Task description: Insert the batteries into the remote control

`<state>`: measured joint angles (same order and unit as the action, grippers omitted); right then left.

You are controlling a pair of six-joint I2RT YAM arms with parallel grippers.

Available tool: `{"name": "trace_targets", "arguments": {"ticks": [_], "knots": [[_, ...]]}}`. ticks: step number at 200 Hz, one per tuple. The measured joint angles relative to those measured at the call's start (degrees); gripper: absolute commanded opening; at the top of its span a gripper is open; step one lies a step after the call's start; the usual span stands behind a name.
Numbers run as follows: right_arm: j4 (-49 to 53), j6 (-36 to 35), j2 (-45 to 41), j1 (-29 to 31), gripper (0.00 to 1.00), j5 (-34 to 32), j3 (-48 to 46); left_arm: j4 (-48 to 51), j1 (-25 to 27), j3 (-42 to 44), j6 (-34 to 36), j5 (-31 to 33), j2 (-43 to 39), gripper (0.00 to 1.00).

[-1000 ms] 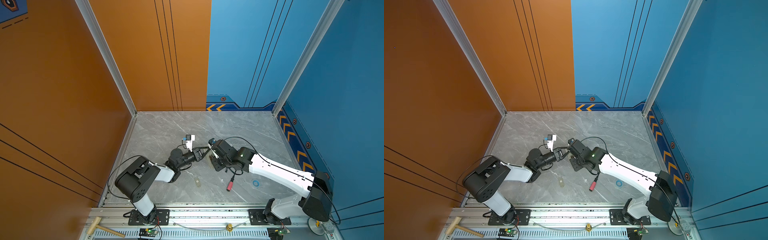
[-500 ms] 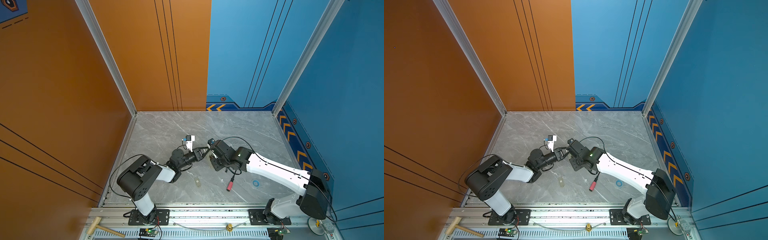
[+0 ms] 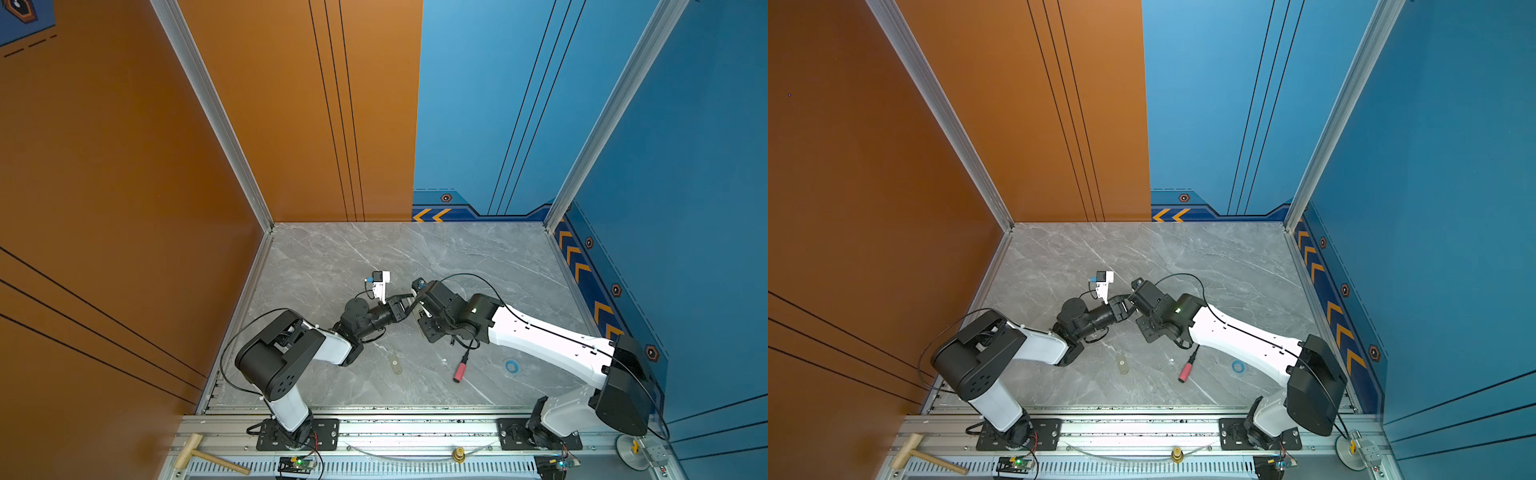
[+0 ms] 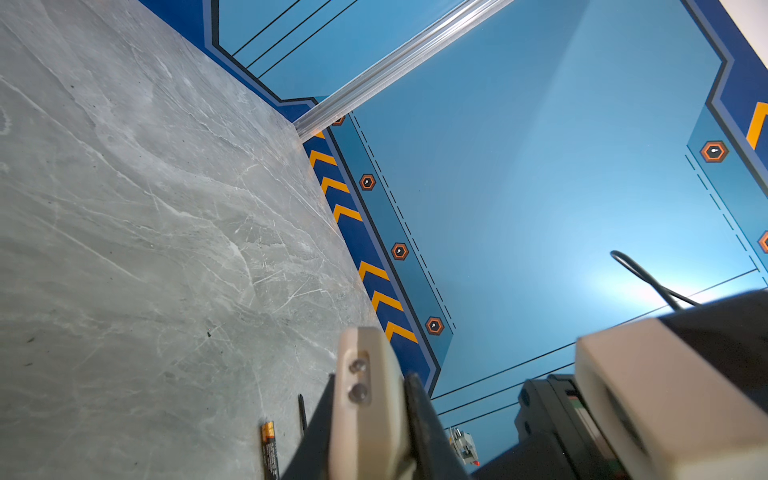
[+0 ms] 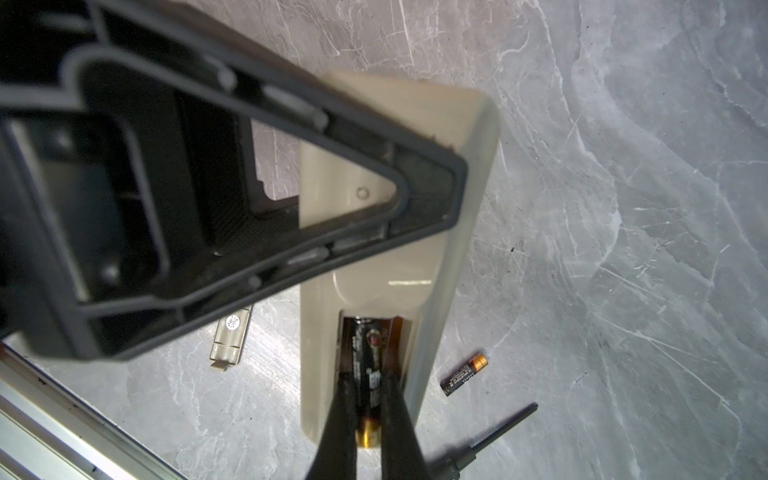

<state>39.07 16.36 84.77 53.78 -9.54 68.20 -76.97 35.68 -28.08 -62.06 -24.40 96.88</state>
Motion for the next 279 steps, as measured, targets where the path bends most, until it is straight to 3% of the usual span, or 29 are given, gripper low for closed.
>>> {"name": "trace_targets", "arguments": {"ticks": [70,193,241,279], "knots": [[0.3,0.0,0.1,0.0,0.14,0.1,0.3,0.0,0.0,0.0,-0.3,0.0,0.0,0.0],[0.4,0.0,0.2,-0.1,0.2,0.2,1.1,0.1,-0.1,0.0,-0.4,-0.1,0.0,0.0],[-0.2,0.2,-0.2,0.1,0.35,0.7,1.1,-0.7,-3.7,0.5,-1.0,-0.3,0.0,0.0],[-0.7,1.2,-4.1,-1.0,0.38,0.7,-1.0,-1.4,-6.5,1.8,-1.0,-0.9,0.0,0.0]]}}
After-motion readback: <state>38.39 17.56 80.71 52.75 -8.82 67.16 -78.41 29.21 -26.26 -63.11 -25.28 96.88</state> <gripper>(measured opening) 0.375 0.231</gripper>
